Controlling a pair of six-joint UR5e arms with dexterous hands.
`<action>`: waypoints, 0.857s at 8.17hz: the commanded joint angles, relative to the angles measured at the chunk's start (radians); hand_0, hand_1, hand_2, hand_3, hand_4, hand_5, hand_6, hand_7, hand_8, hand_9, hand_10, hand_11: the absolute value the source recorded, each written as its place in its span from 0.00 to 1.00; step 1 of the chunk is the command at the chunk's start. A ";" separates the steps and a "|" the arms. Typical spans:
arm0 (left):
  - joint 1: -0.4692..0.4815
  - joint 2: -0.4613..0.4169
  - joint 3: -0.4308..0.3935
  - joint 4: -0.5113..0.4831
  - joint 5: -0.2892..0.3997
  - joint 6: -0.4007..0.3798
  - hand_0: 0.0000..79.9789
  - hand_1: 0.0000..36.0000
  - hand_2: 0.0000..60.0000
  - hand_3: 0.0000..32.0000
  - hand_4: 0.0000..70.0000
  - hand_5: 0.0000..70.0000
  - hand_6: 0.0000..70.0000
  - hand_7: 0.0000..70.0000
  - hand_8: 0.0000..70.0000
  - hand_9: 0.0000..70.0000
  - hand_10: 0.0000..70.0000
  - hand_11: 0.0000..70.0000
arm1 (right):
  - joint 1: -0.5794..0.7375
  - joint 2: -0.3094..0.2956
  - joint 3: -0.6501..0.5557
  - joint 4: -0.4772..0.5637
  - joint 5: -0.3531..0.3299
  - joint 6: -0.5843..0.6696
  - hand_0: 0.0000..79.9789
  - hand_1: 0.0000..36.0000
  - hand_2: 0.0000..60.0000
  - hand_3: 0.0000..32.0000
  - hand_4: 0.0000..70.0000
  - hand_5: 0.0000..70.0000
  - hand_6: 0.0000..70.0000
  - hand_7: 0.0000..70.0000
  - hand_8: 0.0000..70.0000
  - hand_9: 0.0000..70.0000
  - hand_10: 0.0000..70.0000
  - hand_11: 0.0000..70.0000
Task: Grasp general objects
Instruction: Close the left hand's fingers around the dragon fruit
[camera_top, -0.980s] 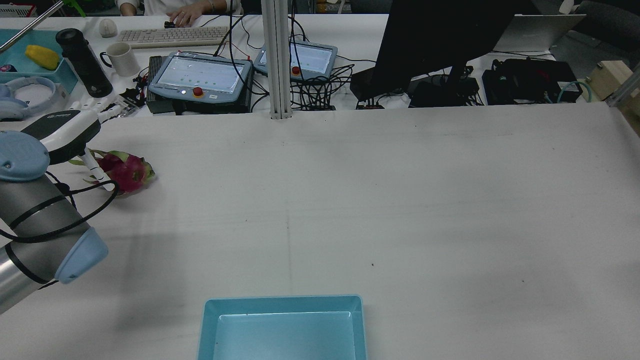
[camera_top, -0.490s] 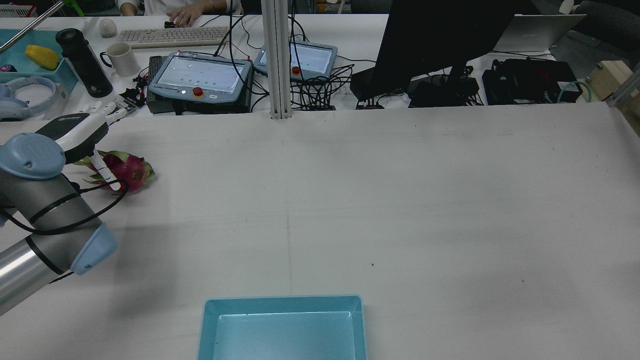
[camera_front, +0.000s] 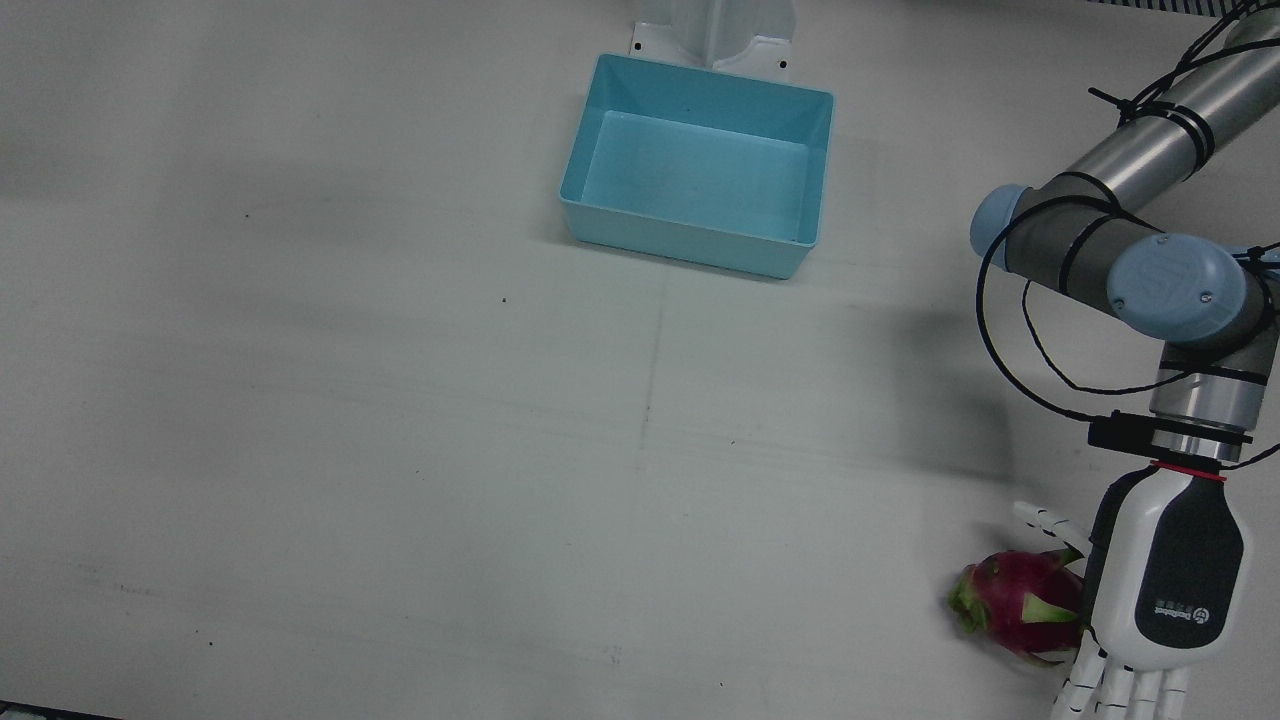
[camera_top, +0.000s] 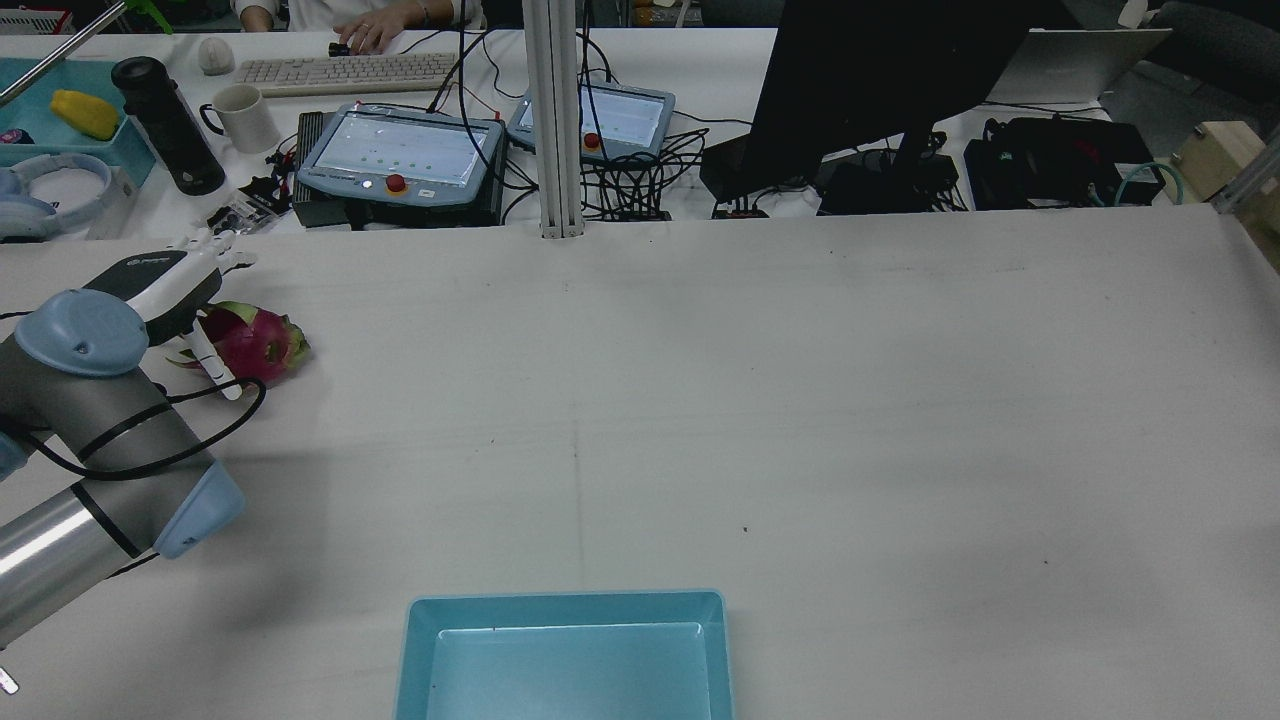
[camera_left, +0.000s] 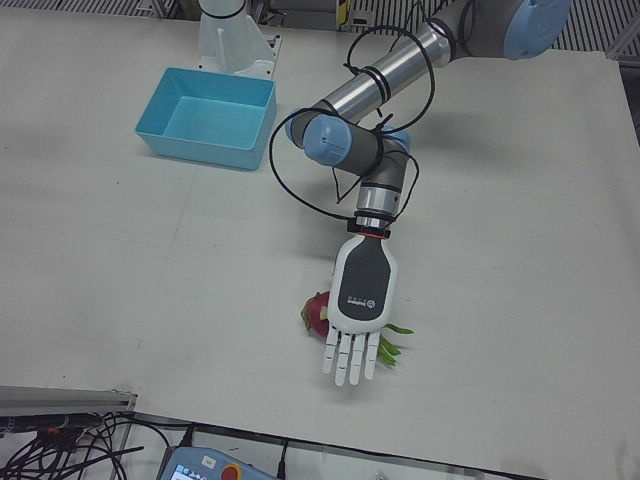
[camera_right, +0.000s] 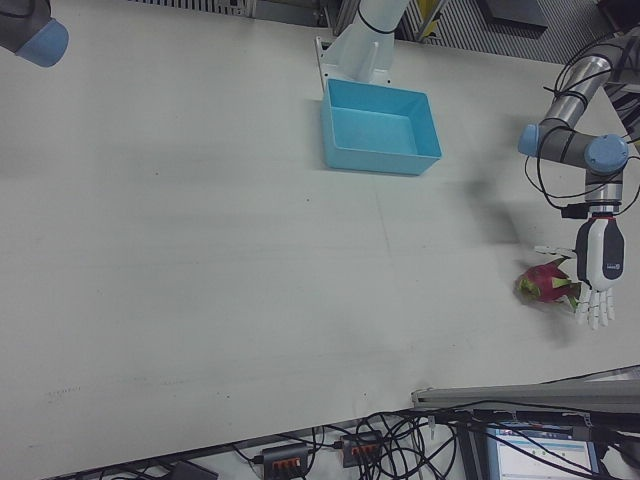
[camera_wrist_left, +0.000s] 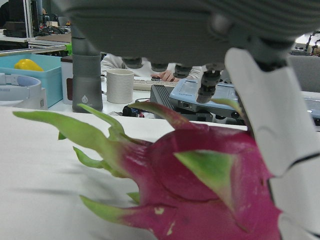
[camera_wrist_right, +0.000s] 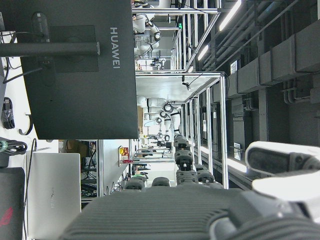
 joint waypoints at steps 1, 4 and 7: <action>0.011 -0.002 0.010 -0.009 0.000 -0.003 0.71 0.67 0.12 0.00 0.00 0.22 0.00 0.08 0.00 0.00 0.00 0.00 | 0.000 0.000 0.000 0.000 0.000 0.000 0.00 0.00 0.00 0.00 0.00 0.00 0.00 0.00 0.00 0.00 0.00 0.00; 0.026 -0.003 0.059 -0.041 -0.002 0.000 0.72 0.69 0.14 0.00 0.00 0.30 0.00 0.09 0.00 0.00 0.00 0.00 | 0.000 0.000 0.000 0.000 0.000 0.000 0.00 0.00 0.00 0.00 0.00 0.00 0.00 0.00 0.00 0.00 0.00 0.00; 0.048 -0.006 0.050 0.021 -0.060 0.030 0.69 0.68 0.19 0.00 0.00 0.24 0.00 0.08 0.00 0.00 0.00 0.00 | 0.000 0.000 0.000 0.000 0.000 0.000 0.00 0.00 0.00 0.00 0.00 0.00 0.00 0.00 0.00 0.00 0.00 0.00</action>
